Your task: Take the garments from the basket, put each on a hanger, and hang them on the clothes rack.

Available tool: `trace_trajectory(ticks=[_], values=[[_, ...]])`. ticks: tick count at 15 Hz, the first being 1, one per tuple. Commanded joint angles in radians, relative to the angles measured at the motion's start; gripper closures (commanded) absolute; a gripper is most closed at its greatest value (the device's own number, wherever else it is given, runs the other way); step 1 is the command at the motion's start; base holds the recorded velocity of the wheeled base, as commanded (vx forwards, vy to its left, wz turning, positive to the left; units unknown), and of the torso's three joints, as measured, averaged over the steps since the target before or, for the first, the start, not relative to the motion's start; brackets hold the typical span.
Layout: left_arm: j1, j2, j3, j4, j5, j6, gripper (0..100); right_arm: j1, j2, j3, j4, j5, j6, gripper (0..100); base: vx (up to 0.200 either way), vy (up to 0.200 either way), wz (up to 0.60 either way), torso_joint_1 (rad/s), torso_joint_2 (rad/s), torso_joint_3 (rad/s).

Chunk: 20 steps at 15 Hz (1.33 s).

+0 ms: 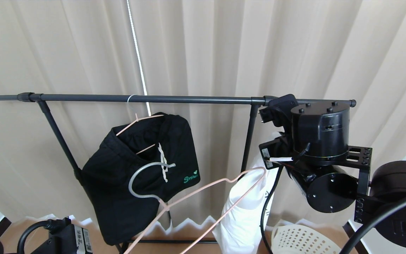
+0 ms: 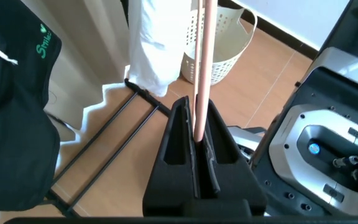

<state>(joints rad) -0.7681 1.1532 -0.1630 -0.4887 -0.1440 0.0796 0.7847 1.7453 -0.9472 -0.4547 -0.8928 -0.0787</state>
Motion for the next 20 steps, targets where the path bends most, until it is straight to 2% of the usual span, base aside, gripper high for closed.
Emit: trace_trajectory(ticks=[1, 8, 12, 20], values=[[0.0, 0.03, -0.01, -0.002, 0.0, -0.001, 100, 0.015, 0.014, -0.002, -0.015, 0.0, 0.0, 100, 0.0, 0.0, 0.0, 0.0, 0.0, 0.0], [0.001, 0.074, -0.063, -0.008, 0.001, -0.023, 100, 0.025, 0.02, 0.005, -0.055, -0.002, 0.002, 100, 0.0, 0.0, 0.0, 0.0, 0.0, 0.0], [0.046, 0.118, -0.067, -0.056, 0.004, -0.03, 100, 0.03, 0.019, 0.008, -0.055, -0.014, 0.008, 100, 0.0, 0.0, 0.0, 0.0, 0.0, 0.0], [0.046, 0.172, -0.058, -0.103, 0.004, -0.029, 100, 0.108, 0.022, 0.018, -0.055, -0.029, 0.027, 100, 0.0, 0.0, 0.0, 0.0, 0.0, 0.0]])
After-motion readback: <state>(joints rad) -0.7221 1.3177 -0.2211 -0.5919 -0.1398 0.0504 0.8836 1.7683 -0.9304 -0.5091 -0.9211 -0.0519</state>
